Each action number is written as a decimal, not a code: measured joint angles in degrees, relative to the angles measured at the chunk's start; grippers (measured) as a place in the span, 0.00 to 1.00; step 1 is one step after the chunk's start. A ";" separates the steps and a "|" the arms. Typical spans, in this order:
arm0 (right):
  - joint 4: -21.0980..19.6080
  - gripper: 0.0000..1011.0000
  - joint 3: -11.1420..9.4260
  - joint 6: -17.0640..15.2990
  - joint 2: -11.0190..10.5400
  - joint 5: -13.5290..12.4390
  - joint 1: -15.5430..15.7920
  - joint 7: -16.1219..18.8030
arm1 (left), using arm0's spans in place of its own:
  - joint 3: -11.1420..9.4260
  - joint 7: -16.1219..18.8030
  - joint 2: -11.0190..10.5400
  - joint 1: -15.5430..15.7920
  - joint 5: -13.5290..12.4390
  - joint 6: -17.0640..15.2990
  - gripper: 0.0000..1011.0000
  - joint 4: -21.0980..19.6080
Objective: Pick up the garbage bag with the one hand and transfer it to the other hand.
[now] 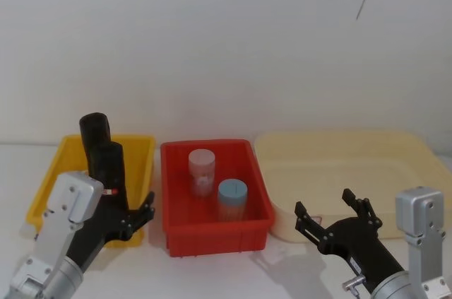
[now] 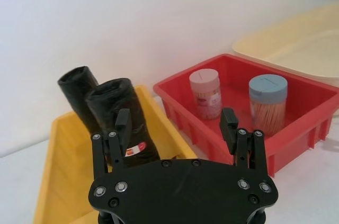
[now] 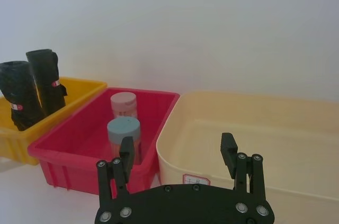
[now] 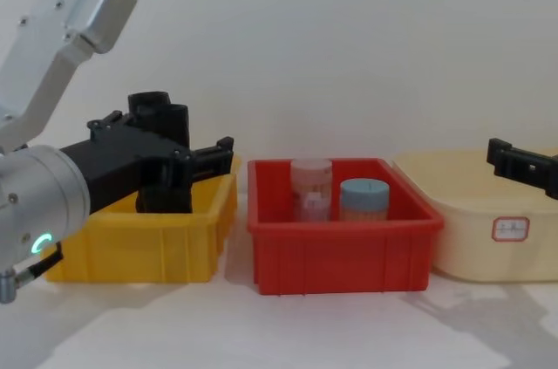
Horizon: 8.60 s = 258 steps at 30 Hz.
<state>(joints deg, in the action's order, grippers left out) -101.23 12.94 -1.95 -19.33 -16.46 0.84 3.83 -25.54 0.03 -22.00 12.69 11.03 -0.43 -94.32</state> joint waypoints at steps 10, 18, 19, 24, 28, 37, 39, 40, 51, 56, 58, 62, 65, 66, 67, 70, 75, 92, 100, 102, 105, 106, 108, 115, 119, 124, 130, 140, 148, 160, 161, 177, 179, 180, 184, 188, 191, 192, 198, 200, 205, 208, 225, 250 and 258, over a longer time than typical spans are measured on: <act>0.00 0.99 0.00 0.00 0.00 0.00 0.00 0.00 | 1.84 2.60 -0.36 -2.94 -0.63 -0.25 0.99 -3.06; 0.00 0.99 0.00 0.00 0.00 0.00 0.00 0.00 | 3.33 4.01 0.04 -3.79 -0.57 -1.39 0.99 -3.46; 0.00 0.99 0.00 0.00 0.00 0.00 0.00 0.00 | 3.43 4.06 0.11 -3.78 -0.55 -1.49 0.99 -3.35; 0.00 0.99 0.00 0.00 0.00 0.00 0.00 0.00 | 3.97 4.26 0.91 -3.01 -0.32 -2.32 0.99 -2.01; 0.00 0.99 0.00 0.00 0.00 0.00 0.00 0.00 | 4.26 4.28 1.77 -2.14 -0.02 -2.79 0.99 -0.73; 0.00 0.99 0.00 0.00 0.00 0.00 0.00 0.00 | 4.72 4.21 4.17 0.61 0.61 -3.49 0.99 3.30; 0.00 0.99 0.00 0.00 0.00 0.00 0.00 0.00 | 4.82 4.19 4.80 1.36 0.67 -3.58 0.99 4.27; 0.00 0.99 0.00 0.00 0.00 0.00 0.00 0.00 | 4.86 4.19 4.97 1.60 0.68 -3.60 0.99 4.60; 0.00 0.99 0.00 0.00 0.00 0.00 0.00 0.00 | 4.95 3.71 7.21 5.33 0.50 -3.71 0.99 9.29; 0.00 0.99 0.00 0.00 0.00 0.00 0.00 0.00 | 4.74 2.93 8.09 7.12 0.37 -3.70 0.99 11.53; 0.00 0.99 0.00 0.00 0.00 0.00 0.00 0.00 | 4.56 2.29 8.69 8.28 0.35 -3.69 0.99 13.01; 0.00 0.99 0.00 0.00 0.00 0.00 0.00 0.00 | 4.38 1.32 9.29 9.56 0.39 -3.71 0.93 14.67; 0.00 0.99 0.00 0.00 0.00 0.00 0.00 0.00 | 4.27 0.44 9.79 10.53 0.57 -3.78 0.90 15.99; 0.00 0.99 0.00 0.00 0.00 0.00 0.00 0.00 | 4.26 0.22 9.89 10.73 0.63 -3.79 0.88 16.29; 0.00 0.99 0.00 0.00 0.00 0.00 0.00 0.00 | 4.25 0.03 10.03 11.00 0.70 -3.79 0.86 16.68; 0.00 0.99 0.00 0.00 0.00 0.00 0.00 0.00 | 4.25 -0.88 10.50 11.88 1.00 -3.80 0.76 17.92; 0.00 0.99 0.00 0.01 0.00 0.00 0.00 0.00 | 4.32 -1.52 11.00 12.50 1.12 -3.79 0.61 18.80; 0.00 0.99 0.00 0.00 0.00 0.00 0.00 0.00 | 4.40 -1.37 11.32 13.62 -1.15 -2.81 0.46 15.89; 0.00 0.99 0.00 0.00 0.00 0.00 0.00 0.00 | 3.38 -3.60 10.68 14.62 -2.20 -2.18 0.44 12.49; 0.00 0.99 0.00 0.00 0.00 0.00 0.00 0.00 | 3.15 -4.18 10.60 14.79 -2.27 -2.10 0.44 12.01; 0.00 0.99 0.00 0.00 0.00 0.00 0.00 0.00 | 2.63 -5.49 10.51 15.13 -2.32 -1.96 0.44 11.09; 0.00 0.99 0.00 0.00 0.00 0.00 0.00 0.00 | 2.31 -6.14 10.49 15.32 -2.33 -1.88 0.44 10.60; 0.00 0.99 0.00 0.00 0.00 0.00 0.00 0.00 | 2.04 -6.99 10.50 15.47 -2.31 -1.81 0.44 10.25; 0.00 0.99 0.00 0.00 0.00 0.00 0.00 0.00 | 0.61 -10.35 10.80 16.20 -1.80 -1.64 0.44 8.98; 0.00 0.99 0.00 0.00 0.00 0.00 0.00 0.00 | -0.32 -12.50 11.26 16.63 -1.25 -1.59 0.44 8.59; 0.00 0.99 0.00 0.00 0.00 0.00 0.00 0.00 | -1.72 -15.58 12.14 17.32 -0.34 -1.57 0.44 8.47; 0.00 0.99 0.00 0.00 0.00 0.00 0.00 0.00 | -3.48 -18.92 13.59 18.33 1.00 -1.57 0.44 9.27; 0.00 0.99 0.00 0.00 0.00 0.00 0.00 0.00 | -6.43 -24.14 16.95 20.55 4.13 -1.66 0.44 13.17; 0.00 0.99 0.00 0.00 0.00 0.00 0.00 0.00 | -7.58 -26.56 19.13 22.04 6.37 -2.11 0.44 16.93; 0.00 0.99 0.00 0.00 0.00 0.00 0.00 0.00 | -8.19 -27.69 20.34 23.12 8.22 -2.05 0.44 19.70; 0.00 0.99 0.00 0.00 0.00 0.00 0.00 0.00 | -8.23 -27.74 20.38 23.17 8.32 -2.02 0.44 19.81; 0.48 0.99 0.80 -0.20 0.00 1.21 -1.23 0.91 | -8.65 -28.28 20.75 23.74 9.21 -1.72 0.44 21.05; 0.80 0.99 1.04 -0.39 0.05 1.55 -1.74 1.19 | -8.67 -28.30 20.77 23.76 9.25 -1.70 0.44 21.10; 0.88 0.99 1.08 -0.45 0.06 1.64 -1.84 1.25 | -8.68 -28.32 20.78 23.77 9.28 -1.69 0.44 21.15; 1.57 0.99 1.43 -0.81 0.24 2.13 -2.69 1.56 | -8.70 -28.35 20.79 23.81 9.34 -1.67 0.44 21.24; 2.40 0.99 1.64 -1.18 0.49 2.64 -3.64 1.78 | -8.74 -28.39 20.81 23.84 9.41 -1.64 0.44 21.31; 2.82 0.99 1.71 -1.36 0.63 2.88 -4.09 1.91 | -8.76 -28.41 20.82 23.85 9.43 -1.63 0.44 21.36; 3.18 0.99 1.74 -1.45 0.76 3.00 -4.48 2.01 | -8.77 -28.41 20.83 23.86 9.44 -1.62 0.44 21.37; 4.83 0.99 1.81 -1.89 1.42 3.37 -6.03 2.26 | -8.78 -28.46 20.86 23.90 9.48 -1.61 0.44 21.42; 5.21 0.99 1.81 -2.05 1.63 3.40 -6.46 2.33 | -8.78 -28.46 20.87 23.90 9.49 -1.61 0.44 21.43; 6.81 0.97 1.74 -2.80 2.57 3.42 -8.04 2.56 | -8.78 -28.46 20.88 23.92 9.52 -1.61 0.44 21.46; 7.54 0.91 1.70 -3.26 3.14 3.34 -8.90 2.65 | -8.78 -28.47 20.88 23.92 9.53 -1.61 0.44 21.47; 9.69 0.50 1.51 -4.29 5.06 3.31 -11.56 3.44 | -8.77 -28.45 20.88 23.92 9.55 -1.60 0.47 21.48; 11.61 0.50 -2.48 -6.24 5.63 3.15 -14.05 3.44 | -8.78 -28.46 20.87 23.92 9.52 -1.62 0.99 21.48; 16.72 0.50 -5.02 -8.71 4.95 2.86 -18.17 2.55 | -8.78 -28.46 20.88 23.91 9.52 -1.62 0.99 21.48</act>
<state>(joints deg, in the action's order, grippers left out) -84.50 7.92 -10.66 -14.38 -13.60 -17.33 6.37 -34.32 -28.43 -1.13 36.60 20.56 -2.05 -72.84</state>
